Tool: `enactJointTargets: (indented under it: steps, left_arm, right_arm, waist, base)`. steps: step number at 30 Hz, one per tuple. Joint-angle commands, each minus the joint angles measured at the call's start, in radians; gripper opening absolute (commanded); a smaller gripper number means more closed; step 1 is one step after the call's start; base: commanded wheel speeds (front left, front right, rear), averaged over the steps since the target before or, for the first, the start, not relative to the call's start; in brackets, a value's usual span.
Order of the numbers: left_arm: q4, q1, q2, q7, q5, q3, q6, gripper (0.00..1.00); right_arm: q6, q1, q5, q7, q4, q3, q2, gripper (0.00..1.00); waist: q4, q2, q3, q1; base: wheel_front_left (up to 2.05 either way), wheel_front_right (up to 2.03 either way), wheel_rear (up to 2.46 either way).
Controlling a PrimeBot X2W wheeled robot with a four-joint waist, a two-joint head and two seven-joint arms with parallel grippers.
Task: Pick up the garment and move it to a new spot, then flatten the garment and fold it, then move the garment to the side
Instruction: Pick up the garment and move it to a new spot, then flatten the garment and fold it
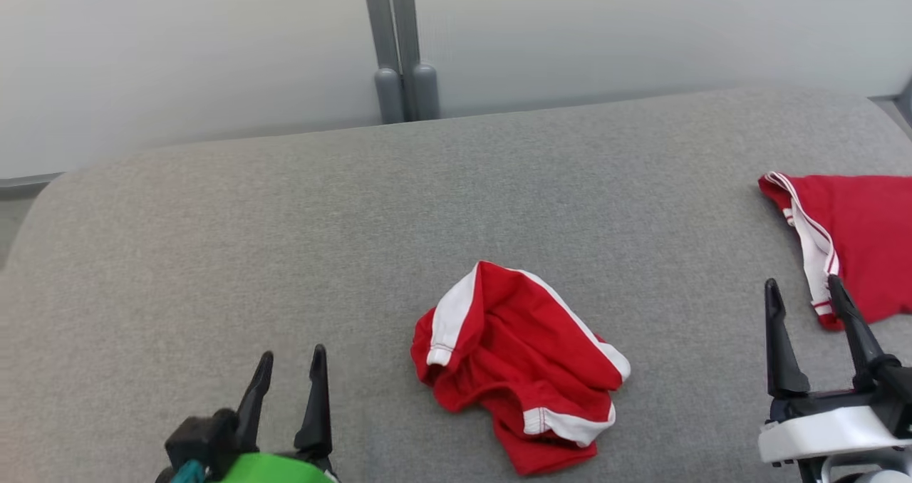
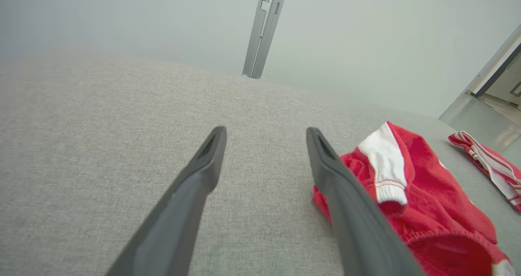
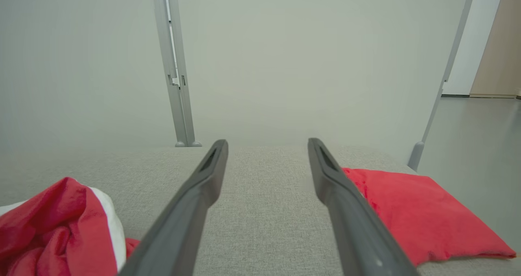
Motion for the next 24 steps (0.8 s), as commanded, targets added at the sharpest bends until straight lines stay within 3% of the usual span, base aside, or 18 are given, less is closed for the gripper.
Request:
enactJointTargets:
  steps: [1, 11, 24]
  left_arm:
    - [-0.024, 0.054, -0.013, -0.002, 0.046, 0.033, -0.009, 1.00]
    - [-0.065, 0.177, -0.095, -0.003, 0.243, 0.232, -0.130, 1.00]
    - [-0.059, 0.168, -0.118, -0.003, 0.293, 0.292, -0.185, 1.00]
  right_arm:
    - [0.000, 0.018, -0.012, 0.000, 0.007, -0.016, -0.006, 1.00]
    - [0.000, 0.047, -0.021, 0.000, 0.071, -0.079, -0.009, 1.00]
    - [0.000, 0.043, -0.023, 0.000, 0.088, -0.065, 0.007, 1.00]
  waist:
    - [0.040, -0.0001, -0.024, 0.0001]
    - [0.069, -0.0001, -0.027, 0.0001]
    - [0.067, -0.0001, -0.022, 0.0001]
  base:
    - [0.00, 0.00, 0.00]
    - [0.00, 0.00, 0.00]
    - [0.00, 0.00, 0.00]
